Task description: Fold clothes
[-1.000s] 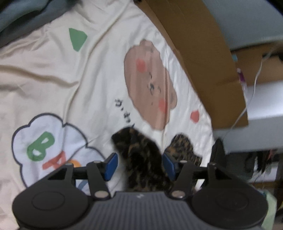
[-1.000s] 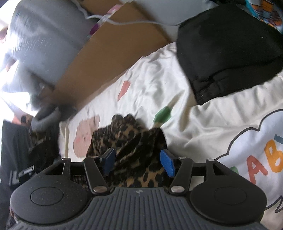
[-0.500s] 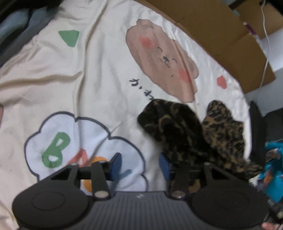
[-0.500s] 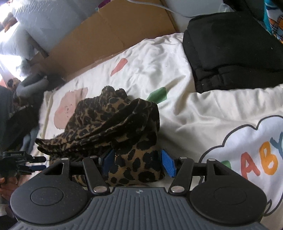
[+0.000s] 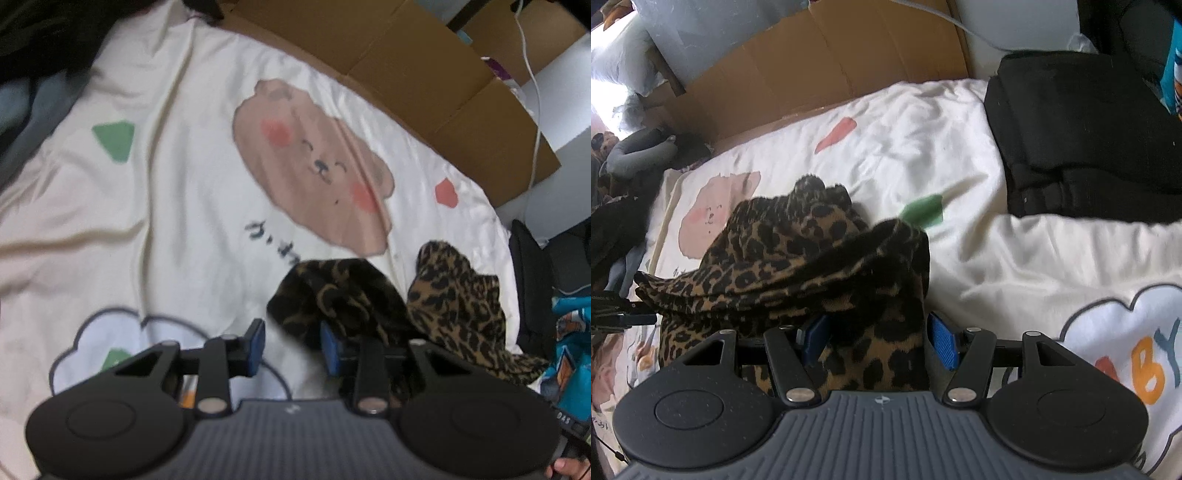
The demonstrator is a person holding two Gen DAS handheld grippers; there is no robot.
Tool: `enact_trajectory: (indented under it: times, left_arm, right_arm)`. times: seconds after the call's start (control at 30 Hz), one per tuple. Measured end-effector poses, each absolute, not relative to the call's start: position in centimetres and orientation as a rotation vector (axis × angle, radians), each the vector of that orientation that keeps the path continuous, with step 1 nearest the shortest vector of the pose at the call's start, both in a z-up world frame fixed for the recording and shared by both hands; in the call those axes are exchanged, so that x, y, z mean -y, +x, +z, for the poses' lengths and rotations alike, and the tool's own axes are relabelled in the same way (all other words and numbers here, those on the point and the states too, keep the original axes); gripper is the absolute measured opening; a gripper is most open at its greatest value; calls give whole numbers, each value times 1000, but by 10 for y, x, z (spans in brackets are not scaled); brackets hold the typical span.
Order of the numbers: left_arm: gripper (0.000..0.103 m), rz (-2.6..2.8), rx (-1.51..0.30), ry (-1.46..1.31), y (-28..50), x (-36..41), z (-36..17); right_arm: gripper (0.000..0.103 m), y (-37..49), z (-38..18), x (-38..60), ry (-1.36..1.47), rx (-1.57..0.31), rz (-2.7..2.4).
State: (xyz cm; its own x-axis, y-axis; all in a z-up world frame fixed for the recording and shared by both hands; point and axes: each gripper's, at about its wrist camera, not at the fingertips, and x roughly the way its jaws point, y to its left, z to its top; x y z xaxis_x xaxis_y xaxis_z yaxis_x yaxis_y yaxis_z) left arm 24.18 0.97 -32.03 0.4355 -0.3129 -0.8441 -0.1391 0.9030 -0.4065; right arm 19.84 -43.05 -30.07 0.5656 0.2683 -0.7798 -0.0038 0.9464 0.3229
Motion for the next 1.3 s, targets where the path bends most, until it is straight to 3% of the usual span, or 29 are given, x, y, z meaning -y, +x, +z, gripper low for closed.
enact_trajectory:
  times: [0.8,1.03,1.13,1.2,1.3]
  left_arm:
    - [37,-103,-1114,-407,293,-6,-329]
    - [39,-152,-1098,-336,303,6,-342]
    - [38,-160,-1089,-323,306,10,-346]
    - [13,-168,-1079,-319,306,12,-345]
    - [7,-157,-1063,-314,303,12,-342]
  right_arm:
    - [61,258,-290,440,243,-922,146]
    - [41,263,-295,431,199,-921,169]
    - [22,267,-297,430,190,-928,165]
    - [8,267,-297,431,194,-921,166]
    - [3,264,-294,434,199,-900,170]
